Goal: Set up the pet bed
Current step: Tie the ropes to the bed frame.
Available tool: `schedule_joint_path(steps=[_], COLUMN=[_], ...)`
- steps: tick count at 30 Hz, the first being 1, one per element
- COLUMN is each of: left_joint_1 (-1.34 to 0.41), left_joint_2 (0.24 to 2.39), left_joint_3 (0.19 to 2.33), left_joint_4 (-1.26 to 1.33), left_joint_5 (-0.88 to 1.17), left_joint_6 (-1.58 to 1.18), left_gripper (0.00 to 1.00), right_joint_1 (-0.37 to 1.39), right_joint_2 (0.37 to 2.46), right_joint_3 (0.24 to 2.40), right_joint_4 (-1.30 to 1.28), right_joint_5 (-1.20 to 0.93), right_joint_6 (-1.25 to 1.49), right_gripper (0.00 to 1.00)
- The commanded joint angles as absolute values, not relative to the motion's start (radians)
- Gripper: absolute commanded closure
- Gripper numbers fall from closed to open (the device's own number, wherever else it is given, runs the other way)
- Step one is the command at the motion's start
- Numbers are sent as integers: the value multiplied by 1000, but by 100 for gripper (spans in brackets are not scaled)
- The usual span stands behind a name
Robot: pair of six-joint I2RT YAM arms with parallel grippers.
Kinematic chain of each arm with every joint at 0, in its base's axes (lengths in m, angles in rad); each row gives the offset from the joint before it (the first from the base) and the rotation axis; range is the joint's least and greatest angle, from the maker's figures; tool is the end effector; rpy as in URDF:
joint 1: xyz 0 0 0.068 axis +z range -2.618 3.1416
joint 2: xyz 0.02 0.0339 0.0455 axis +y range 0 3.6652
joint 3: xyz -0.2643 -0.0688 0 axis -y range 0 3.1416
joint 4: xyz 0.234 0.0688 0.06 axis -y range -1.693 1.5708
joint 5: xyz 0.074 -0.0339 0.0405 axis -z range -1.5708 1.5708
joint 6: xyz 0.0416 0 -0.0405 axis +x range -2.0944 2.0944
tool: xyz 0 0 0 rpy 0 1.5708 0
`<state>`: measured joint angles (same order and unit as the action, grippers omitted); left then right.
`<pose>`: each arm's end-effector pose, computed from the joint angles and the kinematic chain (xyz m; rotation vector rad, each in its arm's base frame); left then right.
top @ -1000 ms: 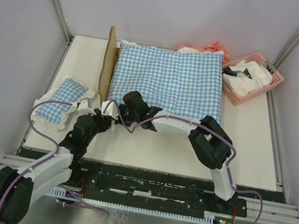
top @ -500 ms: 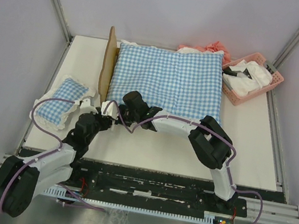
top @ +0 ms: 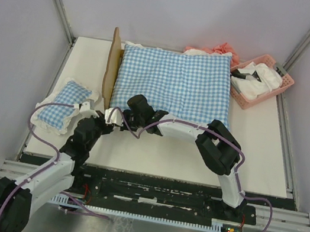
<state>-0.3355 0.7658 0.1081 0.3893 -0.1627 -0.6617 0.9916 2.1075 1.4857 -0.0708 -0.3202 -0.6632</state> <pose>0.1555 -0.0471 0.1706 -0.4177 1.8237 -0.5468 0.2450 0.3985 0.1806 -1.7881 1.4099 0.5360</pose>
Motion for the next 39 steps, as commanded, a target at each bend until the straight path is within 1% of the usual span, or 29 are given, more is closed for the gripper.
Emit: schedule_joint_path(steps=[1,5,17,26,39], left_joint_1=[-331,-331,-331,-331,-331], left_joint_2=[714,723,686,633,612], left_joint_3=[100,110,76,75,68], left_joint_4=[353,334,344,308,300], left_joint_5=[-205,-183,-116,-140,-140], left_joint_6=[-710,-715,-775,-793,-816], left_gripper=[97,97,97,97,97], right_joint_1=[961,962,968,1001,1025], right_joint_2=[2104,2103,2149,2129,2136], right_joint_3=[1547,1543,1644,1572,1552], right_joint_4=[-71,-59,-136,-31,32], right_joint_5=[-305,-320,-283,-224,-169], right_joint_6=[-734,-773,-815,-853,-890], right_gripper=[98,98,98,98,98])
